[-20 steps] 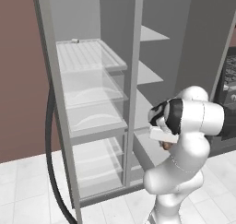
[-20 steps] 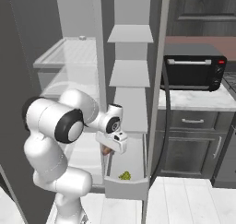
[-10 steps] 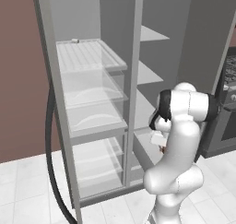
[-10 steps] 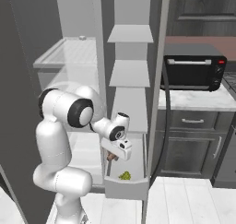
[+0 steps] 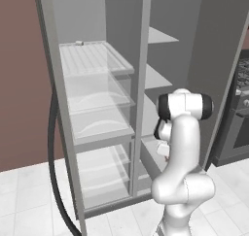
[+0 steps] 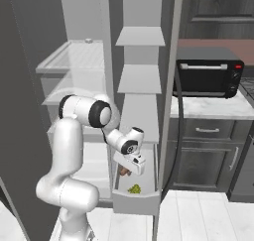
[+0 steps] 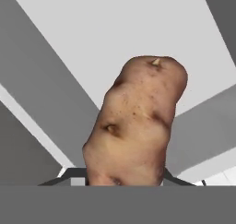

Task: Take the broccoli and potato from the fridge shelf and place them in the freezer drawer to begin freezing them.

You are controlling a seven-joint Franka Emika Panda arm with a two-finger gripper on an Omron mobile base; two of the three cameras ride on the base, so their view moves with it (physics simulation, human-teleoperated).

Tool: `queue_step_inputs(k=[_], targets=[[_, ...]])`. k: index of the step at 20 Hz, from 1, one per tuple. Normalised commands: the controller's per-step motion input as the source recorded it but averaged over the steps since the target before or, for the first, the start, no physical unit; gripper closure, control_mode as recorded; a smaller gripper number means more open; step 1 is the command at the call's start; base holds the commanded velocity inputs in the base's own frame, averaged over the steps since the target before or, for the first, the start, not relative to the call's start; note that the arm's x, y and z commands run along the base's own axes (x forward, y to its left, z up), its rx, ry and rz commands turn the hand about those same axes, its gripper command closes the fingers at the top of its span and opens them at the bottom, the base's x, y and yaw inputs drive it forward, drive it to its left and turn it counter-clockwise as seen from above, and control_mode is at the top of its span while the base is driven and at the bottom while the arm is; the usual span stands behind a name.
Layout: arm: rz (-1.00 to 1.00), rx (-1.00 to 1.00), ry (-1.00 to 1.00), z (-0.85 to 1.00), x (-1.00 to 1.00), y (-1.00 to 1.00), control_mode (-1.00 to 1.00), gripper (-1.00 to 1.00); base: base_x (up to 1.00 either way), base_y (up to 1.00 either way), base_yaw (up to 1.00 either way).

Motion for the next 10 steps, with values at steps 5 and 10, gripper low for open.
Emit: queue_step_inputs(k=[5, 10], targets=[[0.0, 0.0, 0.01, -0.63, 0.15, -0.05, -1.0, 1.0, 0.0, 0.0, 0.0], [0.0, 0.0, 0.02, -0.67, 0.14, 0.0, -1.0, 1.0, 0.0, 0.0, 0.0]])
